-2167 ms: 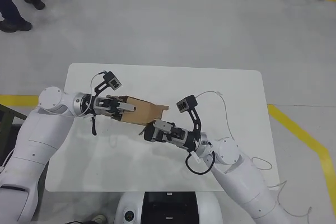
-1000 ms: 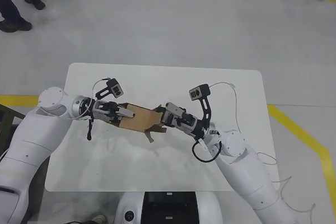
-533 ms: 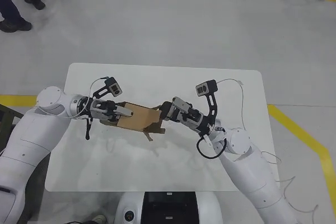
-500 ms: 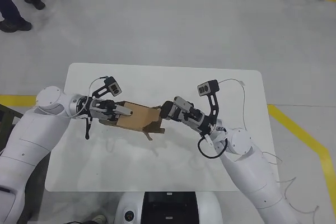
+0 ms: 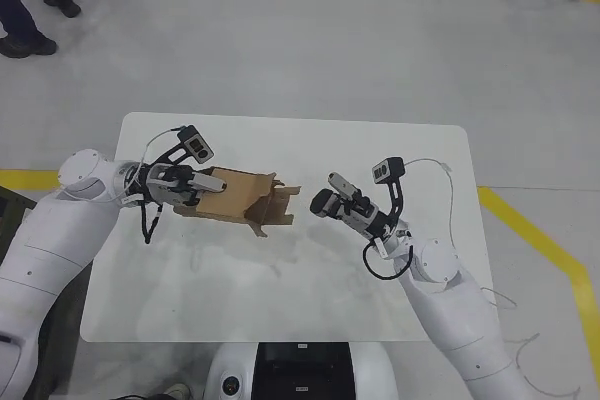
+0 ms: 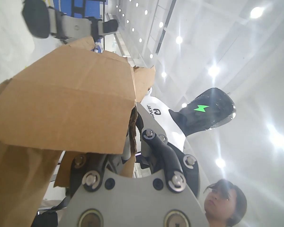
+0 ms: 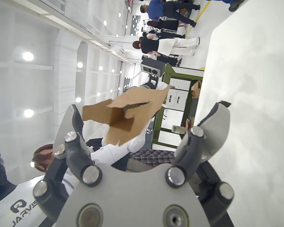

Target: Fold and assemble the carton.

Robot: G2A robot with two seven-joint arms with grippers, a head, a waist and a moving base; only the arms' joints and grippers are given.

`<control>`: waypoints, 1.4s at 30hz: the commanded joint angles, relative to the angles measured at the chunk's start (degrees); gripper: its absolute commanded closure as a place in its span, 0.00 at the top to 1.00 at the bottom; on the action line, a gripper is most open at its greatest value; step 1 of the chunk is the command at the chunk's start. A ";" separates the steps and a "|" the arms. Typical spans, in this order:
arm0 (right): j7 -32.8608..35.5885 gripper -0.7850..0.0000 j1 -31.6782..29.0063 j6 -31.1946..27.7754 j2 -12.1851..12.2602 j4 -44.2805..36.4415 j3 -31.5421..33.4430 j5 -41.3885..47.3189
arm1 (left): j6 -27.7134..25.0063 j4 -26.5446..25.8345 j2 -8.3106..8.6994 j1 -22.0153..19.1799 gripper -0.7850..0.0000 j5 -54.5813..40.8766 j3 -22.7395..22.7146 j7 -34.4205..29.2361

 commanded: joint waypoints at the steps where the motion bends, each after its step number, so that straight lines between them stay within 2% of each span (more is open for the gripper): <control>1: 0.31 1.00 0.11 0.00 -0.14 0.48 -1.02 -0.15 | 0.23 -0.11 0.19 -0.20 0.00 -0.68 -0.12 0.00; 17: 0.98 1.00 3.11 -0.50 -1.56 0.96 -7.61 -0.78 | 0.83 -0.94 0.37 -1.72 0.00 -4.81 1.49 0.00; 42: 2.22 1.00 3.73 -0.32 -2.12 -1.50 -10.51 -2.86 | -0.86 -1.05 -0.15 -3.63 0.00 -4.35 4.40 0.00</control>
